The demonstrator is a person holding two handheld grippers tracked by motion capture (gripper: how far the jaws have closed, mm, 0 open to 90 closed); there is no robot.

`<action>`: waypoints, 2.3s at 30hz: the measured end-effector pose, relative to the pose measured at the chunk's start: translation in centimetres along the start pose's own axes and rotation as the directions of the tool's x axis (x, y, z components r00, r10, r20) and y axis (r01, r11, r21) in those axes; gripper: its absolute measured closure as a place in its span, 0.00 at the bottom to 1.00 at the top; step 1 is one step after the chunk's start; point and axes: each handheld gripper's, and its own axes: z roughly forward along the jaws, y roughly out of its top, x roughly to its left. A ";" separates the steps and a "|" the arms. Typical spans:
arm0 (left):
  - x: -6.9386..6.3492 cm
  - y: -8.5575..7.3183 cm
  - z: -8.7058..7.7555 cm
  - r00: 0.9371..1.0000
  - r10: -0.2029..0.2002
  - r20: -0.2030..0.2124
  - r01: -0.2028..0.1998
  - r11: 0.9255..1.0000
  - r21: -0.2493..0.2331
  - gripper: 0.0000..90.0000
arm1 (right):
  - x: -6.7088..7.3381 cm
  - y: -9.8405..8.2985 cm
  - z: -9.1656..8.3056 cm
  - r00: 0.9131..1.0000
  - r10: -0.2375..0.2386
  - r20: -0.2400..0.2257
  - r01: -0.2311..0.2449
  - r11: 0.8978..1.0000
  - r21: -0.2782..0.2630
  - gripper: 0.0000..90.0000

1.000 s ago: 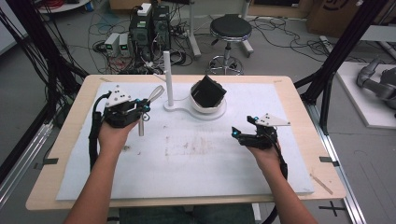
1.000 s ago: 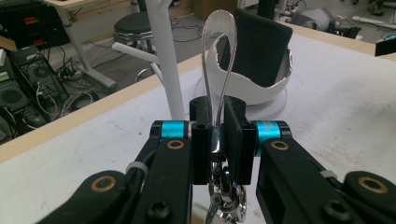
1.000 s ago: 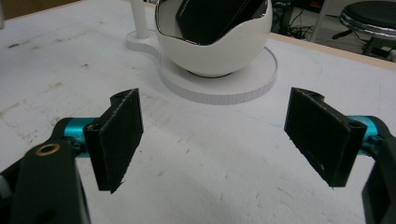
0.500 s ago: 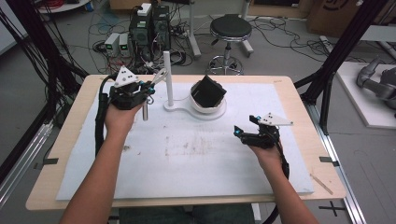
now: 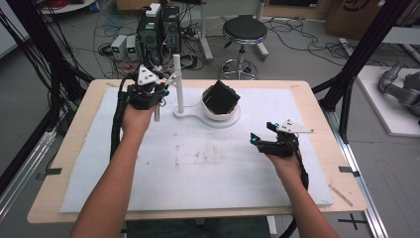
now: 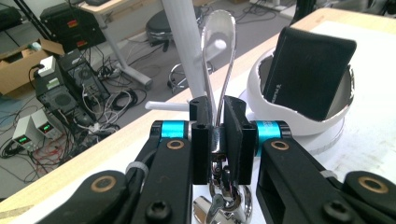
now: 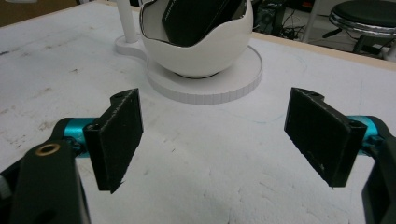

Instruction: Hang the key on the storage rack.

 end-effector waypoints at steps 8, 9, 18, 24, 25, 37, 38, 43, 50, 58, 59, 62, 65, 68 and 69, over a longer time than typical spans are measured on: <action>0.1 -0.9 1.4 1.000 -0.019 -0.020 0.020 0.999 0.047 0.90 | 0.1 0.0 0.0 1.000 0.001 -0.001 -0.001 1.000 0.006 0.22; 0.1 -0.9 1.4 1.000 -0.019 -0.020 0.020 0.999 0.047 0.89 | 0.1 0.0 0.0 1.000 0.001 -0.001 -0.001 1.000 0.006 0.22; -0.2 -1.7 1.0 0.999 -0.043 0.017 0.043 0.999 0.020 0.59 | 0.0 0.0 -0.1 1.000 0.001 0.000 -0.001 1.000 -0.002 0.22; -0.5 -2.7 -0.1 0.993 -0.042 0.106 0.038 0.999 0.035 0.44 | -0.2 0.2 -0.5 1.000 0.011 0.016 -0.011 1.000 -0.024 0.22; -0.5 -2.8 -0.3 0.993 -0.040 0.115 0.037 0.999 0.029 0.44 | -0.2 0.2 -0.5 1.000 0.011 0.016 -0.011 1.000 -0.024 0.22; -0.4 -5.3 -3.1 0.973 -0.040 0.228 0.038 0.999 0.013 0.30 | -0.3 0.2 -0.7 1.000 0.009 0.024 -0.008 1.000 -0.026 0.22; -0.4 -6.0 -3.3 0.967 -0.046 0.250 0.045 0.999 0.007 0.29 | -0.4 0.2 -0.7 1.000 0.009 0.026 -0.008 1.000 -0.023 0.22; -0.5 -7.4 -3.9 0.954 -0.054 0.295 0.063 0.998 -0.020 0.27 | -0.5 0.1 -0.6 1.000 0.014 0.026 -0.014 1.000 -0.016 0.22; -1.0 -10.5 -4.2 0.934 -0.073 0.351 0.089 0.995 -0.032 0.23 | -0.7 0.0 -0.8 0.999 0.010 0.034 -0.010 1.000 -0.011 0.22; -1.4 -12.9 -4.4 0.919 -0.084 0.386 0.108 0.993 -0.041 0.19 | -0.7 -0.1 -0.7 0.999 -0.003 0.036 0.003 1.000 0.004 0.22; -1.4 -13.3 -4.4 0.917 -0.085 0.389 0.106 0.994 -0.032 0.19 | -0.6 -0.2 -0.6 1.000 -0.002 0.029 0.001 1.000 0.019 0.22; -1.3 -14.3 -4.3 0.918 -0.099 0.383 0.107 0.994 0.001 0.19 | -0.5 -0.2 -0.5 1.000 -0.010 0.023 0.009 1.000 0.029 0.22; -1.2 -14.5 -4.4 0.919 -0.113 0.377 0.123 0.992 -0.003 0.19 | -0.5 -0.2 -0.5 1.000 -0.009 0.021 0.008 1.000 0.030 0.22; -1.2 -14.5 -4.5 0.924 -0.120 0.364 0.134 0.991 -0.015 0.19 | -0.6 -0.3 -0.4 1.000 -0.008 0.021 0.007 0.999 0.036 0.22; -1.3 -14.5 -4.5 0.924 -0.118 0.363 0.133 0.991 -0.017 0.19 | -0.6 -0.3 -0.4 1.000 -0.008 0.021 0.007 0.999 0.036 0.22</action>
